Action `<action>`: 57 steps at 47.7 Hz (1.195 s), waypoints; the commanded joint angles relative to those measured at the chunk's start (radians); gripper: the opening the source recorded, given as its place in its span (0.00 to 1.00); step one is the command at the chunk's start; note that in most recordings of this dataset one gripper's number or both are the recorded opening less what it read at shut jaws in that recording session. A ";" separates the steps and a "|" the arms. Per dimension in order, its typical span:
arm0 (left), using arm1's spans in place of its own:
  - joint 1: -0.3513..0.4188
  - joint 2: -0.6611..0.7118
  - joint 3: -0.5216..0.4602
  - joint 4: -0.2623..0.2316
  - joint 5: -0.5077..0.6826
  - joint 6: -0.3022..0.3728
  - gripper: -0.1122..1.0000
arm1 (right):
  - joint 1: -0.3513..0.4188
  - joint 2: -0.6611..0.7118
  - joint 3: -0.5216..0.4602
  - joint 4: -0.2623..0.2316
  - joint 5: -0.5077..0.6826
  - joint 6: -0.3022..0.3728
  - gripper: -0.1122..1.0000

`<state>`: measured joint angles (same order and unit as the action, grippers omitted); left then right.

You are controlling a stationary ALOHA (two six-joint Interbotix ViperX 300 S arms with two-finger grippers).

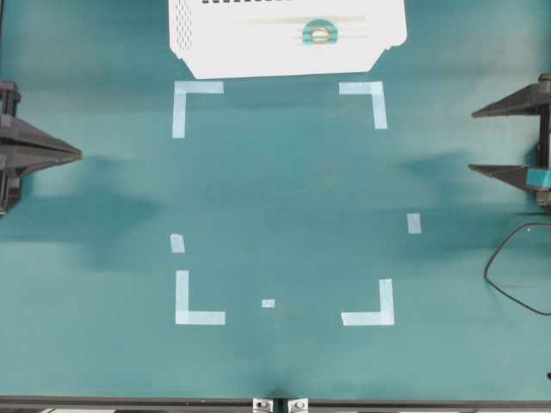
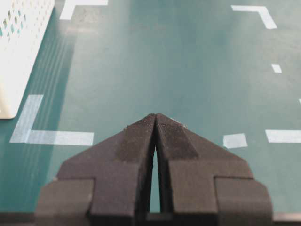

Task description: Put the tape in the middle into the white basket.

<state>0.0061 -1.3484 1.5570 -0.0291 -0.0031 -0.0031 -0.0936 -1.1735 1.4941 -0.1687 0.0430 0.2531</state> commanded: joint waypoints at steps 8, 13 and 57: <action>0.003 0.009 -0.011 0.000 -0.009 -0.002 0.00 | 0.002 -0.029 0.020 -0.048 -0.046 0.003 0.98; 0.003 0.008 -0.009 -0.002 -0.009 -0.002 0.00 | 0.002 -0.026 0.025 -0.049 -0.057 0.003 0.98; 0.005 -0.058 0.009 0.000 0.020 0.009 0.00 | 0.002 -0.049 0.097 -0.077 -0.161 0.000 0.98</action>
<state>0.0061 -1.4143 1.5785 -0.0291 0.0215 0.0061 -0.0936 -1.2287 1.5999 -0.2393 -0.1074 0.2546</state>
